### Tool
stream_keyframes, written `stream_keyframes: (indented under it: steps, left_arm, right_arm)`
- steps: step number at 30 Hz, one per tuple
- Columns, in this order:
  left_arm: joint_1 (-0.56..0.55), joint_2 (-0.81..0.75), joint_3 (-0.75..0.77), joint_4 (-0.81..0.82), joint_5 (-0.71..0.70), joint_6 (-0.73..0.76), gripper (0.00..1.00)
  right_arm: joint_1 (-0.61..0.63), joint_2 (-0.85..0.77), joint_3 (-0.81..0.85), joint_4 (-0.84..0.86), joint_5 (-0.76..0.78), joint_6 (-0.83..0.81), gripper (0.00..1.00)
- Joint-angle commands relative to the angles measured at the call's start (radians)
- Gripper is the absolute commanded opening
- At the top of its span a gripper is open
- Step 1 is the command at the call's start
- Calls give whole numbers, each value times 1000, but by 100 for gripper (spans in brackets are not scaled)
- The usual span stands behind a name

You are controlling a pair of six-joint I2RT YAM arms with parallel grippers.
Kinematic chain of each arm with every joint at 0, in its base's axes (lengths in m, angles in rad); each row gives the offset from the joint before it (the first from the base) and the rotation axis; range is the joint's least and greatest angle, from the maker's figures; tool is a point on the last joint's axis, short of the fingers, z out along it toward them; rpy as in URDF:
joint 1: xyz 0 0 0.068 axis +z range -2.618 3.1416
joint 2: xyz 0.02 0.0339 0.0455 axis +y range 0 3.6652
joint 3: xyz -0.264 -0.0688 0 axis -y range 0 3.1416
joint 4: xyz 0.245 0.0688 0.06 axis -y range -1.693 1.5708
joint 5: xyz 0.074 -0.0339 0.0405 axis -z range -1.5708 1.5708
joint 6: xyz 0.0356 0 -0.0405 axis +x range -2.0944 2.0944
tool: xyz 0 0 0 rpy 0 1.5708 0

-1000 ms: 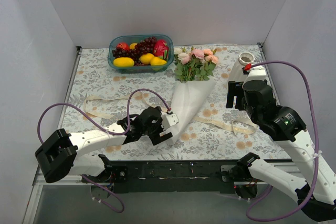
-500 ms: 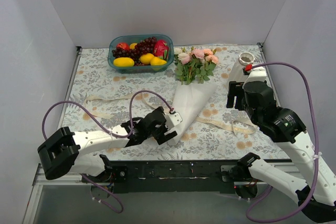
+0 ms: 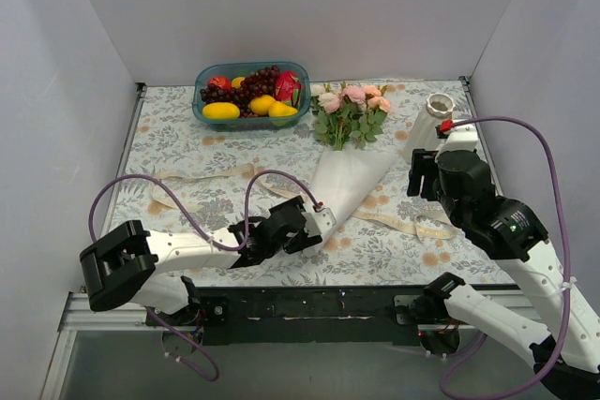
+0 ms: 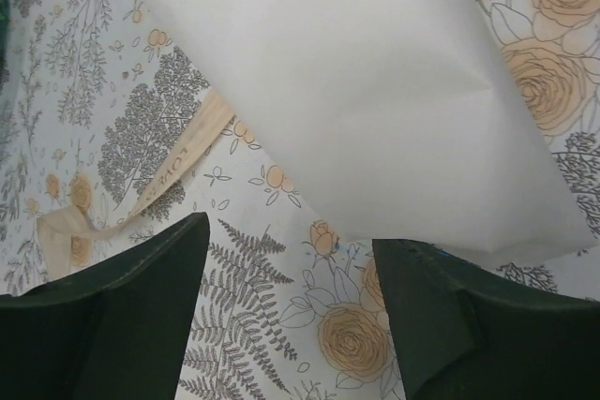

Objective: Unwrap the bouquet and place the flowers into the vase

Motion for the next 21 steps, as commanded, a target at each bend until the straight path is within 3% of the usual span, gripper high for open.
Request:
stream_keyframes:
  steps: [1,7,11,14,15,16,21]
  left_arm:
    - [-6,15,-14,164,-123,41,65]
    - [-6,27,34,159,-155,3,59]
    - [-3,26,106,141,-181,-11,52]
    - [0,18,149,101,-185,-17,25]
    - [3,17,178,89,-183,-28,9]
    - [5,10,190,63,-183,-33,2]
    - [10,-23,263,-6,-188,-30,0]
  right_arm:
    - [4,-29,-2,39,7,-2,72]
    - [4,-52,-28,48,-8,1,63]
    - [4,-67,-39,48,-16,4,48]
    - [2,-70,-49,47,-28,4,44]
    - [2,-70,-52,45,-29,6,43]
    - [2,-66,-54,45,-32,7,44]
    - [4,-56,-68,59,-45,7,43]
